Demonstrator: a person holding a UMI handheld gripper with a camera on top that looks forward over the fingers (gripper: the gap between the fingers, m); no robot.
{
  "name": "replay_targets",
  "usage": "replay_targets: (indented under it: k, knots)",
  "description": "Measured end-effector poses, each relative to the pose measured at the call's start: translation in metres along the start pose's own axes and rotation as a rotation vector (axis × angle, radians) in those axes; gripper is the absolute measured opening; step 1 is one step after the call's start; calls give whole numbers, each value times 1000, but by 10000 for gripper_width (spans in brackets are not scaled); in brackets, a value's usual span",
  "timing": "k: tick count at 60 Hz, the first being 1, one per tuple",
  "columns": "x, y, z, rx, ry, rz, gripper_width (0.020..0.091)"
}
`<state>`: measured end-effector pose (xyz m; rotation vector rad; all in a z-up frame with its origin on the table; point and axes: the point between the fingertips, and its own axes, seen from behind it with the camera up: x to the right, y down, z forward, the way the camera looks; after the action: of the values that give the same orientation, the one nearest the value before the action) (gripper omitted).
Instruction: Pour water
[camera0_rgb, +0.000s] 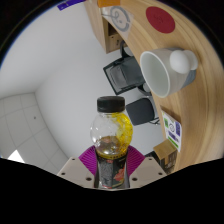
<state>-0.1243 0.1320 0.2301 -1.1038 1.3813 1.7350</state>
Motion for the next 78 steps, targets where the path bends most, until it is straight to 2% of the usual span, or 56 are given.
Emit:
replay_targets:
  k: [11, 21, 33, 43, 51, 62, 78]
  knots:
    - [39, -29, 14, 27, 57, 136, 341]
    - [39, -30, 12, -4, 116, 24, 340]
    - [-10, -37, 4, -48, 195, -588, 341]
    - [-90, -82, -15, 37, 206, -1149, 342]
    - [-123, -124, -35, 98, 259, -1538, 342]
    - [-94, -193, -60, 112, 435, -1910, 341]
    - [0, -248, -82, 14, 581, -1977, 345]
